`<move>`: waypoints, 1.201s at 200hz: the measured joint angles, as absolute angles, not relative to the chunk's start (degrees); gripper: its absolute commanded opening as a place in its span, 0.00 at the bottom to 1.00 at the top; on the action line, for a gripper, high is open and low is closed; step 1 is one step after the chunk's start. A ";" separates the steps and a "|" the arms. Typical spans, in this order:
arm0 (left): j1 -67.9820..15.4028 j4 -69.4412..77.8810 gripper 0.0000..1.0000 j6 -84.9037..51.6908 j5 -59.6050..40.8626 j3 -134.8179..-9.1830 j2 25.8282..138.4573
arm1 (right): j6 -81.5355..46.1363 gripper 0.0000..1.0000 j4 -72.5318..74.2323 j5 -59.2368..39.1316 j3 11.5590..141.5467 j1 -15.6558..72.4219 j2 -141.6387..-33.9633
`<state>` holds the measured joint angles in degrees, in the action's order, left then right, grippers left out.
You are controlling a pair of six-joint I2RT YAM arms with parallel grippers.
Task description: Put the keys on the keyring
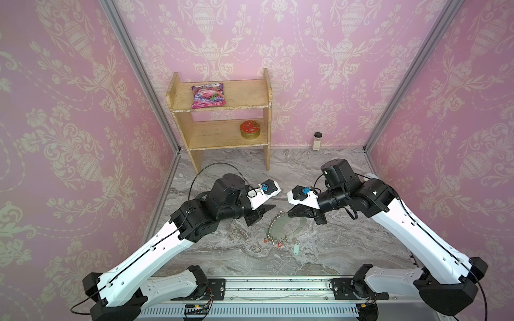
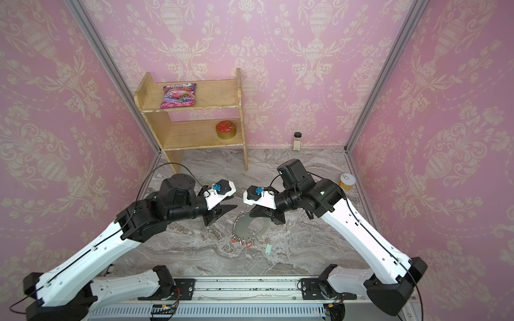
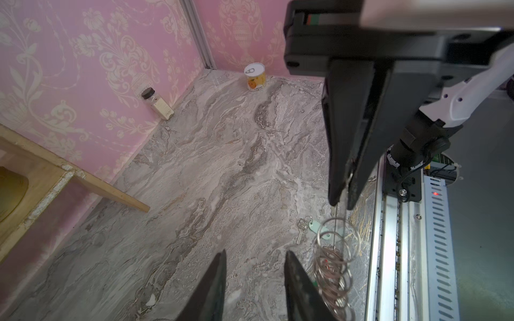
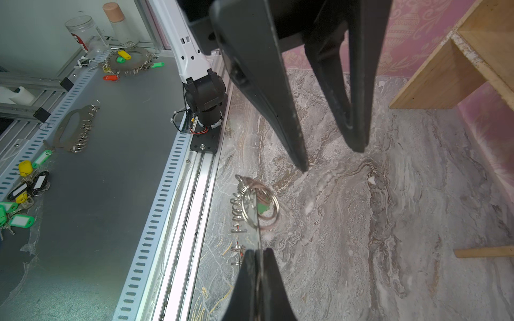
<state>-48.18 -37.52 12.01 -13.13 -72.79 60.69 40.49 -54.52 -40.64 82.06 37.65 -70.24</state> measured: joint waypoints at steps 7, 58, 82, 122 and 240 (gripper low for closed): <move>-47.97 -37.15 0.36 9.85 -14.15 -72.14 60.69 | 40.49 0.00 -54.35 -40.60 81.71 37.65 -69.84; -45.56 -34.28 0.34 -5.50 -23.97 -70.89 61.65 | 40.49 0.00 -52.80 -38.02 79.22 37.65 -69.41; -44.88 -33.45 0.33 -11.40 -28.51 -71.94 63.61 | 40.49 0.00 -51.22 -35.66 77.78 37.65 -68.86; -44.73 -33.54 0.34 -16.95 -32.99 -73.10 67.29 | 40.53 0.00 -47.44 -31.90 74.30 37.65 -66.43; -43.68 -33.04 0.34 -20.29 -33.36 -72.82 68.36 | 40.97 0.00 -42.22 -28.91 71.24 37.65 -63.13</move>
<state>-43.68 -33.04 -20.29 -33.36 -72.82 68.36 40.97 -42.22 -28.91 71.24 37.65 -63.13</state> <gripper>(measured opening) 0.346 0.054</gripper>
